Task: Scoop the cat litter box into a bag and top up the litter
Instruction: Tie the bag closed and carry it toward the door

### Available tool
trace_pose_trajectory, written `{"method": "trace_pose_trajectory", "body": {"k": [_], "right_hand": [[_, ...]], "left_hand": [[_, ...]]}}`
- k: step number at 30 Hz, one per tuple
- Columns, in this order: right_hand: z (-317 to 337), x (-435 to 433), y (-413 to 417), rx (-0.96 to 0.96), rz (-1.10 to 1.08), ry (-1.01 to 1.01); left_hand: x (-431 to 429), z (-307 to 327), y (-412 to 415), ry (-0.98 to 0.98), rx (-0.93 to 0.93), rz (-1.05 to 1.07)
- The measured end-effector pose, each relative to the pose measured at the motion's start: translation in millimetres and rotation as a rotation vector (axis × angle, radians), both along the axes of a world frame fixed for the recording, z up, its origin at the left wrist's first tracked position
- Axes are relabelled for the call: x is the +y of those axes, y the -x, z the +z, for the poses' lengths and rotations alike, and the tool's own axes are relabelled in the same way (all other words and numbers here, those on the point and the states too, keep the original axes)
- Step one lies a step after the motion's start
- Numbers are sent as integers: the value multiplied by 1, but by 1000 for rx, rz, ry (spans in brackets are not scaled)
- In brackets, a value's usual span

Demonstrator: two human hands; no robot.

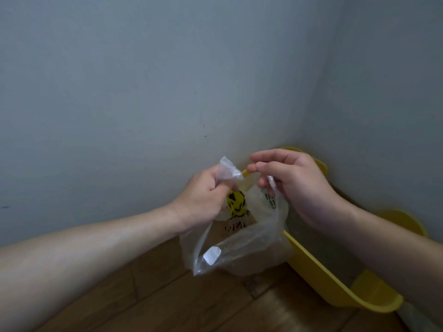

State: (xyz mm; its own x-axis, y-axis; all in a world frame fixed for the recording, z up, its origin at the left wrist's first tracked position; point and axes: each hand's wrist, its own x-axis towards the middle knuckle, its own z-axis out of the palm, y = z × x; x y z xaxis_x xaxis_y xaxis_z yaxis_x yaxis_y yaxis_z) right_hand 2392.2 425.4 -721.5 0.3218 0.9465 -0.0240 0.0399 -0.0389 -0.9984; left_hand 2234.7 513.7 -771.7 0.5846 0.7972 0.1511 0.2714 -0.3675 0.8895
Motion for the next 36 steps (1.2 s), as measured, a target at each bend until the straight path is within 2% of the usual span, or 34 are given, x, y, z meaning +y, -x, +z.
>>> {"method": "trace_pose_trajectory", "body": {"k": [3, 7, 11, 12, 16, 18, 22, 24, 27, 28, 30, 33, 36], "right_hand": [[4, 0, -2, -65, 58, -69], [5, 3, 3, -145, 143, -96], [-1, 3, 0, -338, 123, -190], [-4, 4, -4, -332, 88, -217], [-17, 4, -12, -101, 43, -210], [-24, 2, -11, -110, 59, -195], [-31, 1, -17, -234, 26, -205], [-39, -2, -27, -293, 60, -128], [-52, -12, -26, -433, 287, 113], [-58, -15, -21, -461, 298, 169], [-70, -16, -15, -500, 225, 187], [-84, -16, -8, -670, 118, 71], [-84, -19, -3, -633, -1, 45]], "left_hand": [[-2, 5, -3, 118, -121, -141], [-8, 10, -13, 217, -153, -275], [-14, 19, -24, 183, -222, -112], [-15, 22, -25, 193, -236, -110], [-19, 30, -20, 353, -224, -179], [-21, 26, -19, 439, -231, -206], [-26, 23, -24, 477, -241, -151], [-23, 25, -26, 498, -283, -128], [-15, 26, -27, 553, -408, -99], [-15, 26, -27, 570, -432, -105], [-18, 29, -29, 595, -466, -138], [-16, 37, -31, 576, -527, -154], [-11, 43, -32, 521, -560, -154]]}}
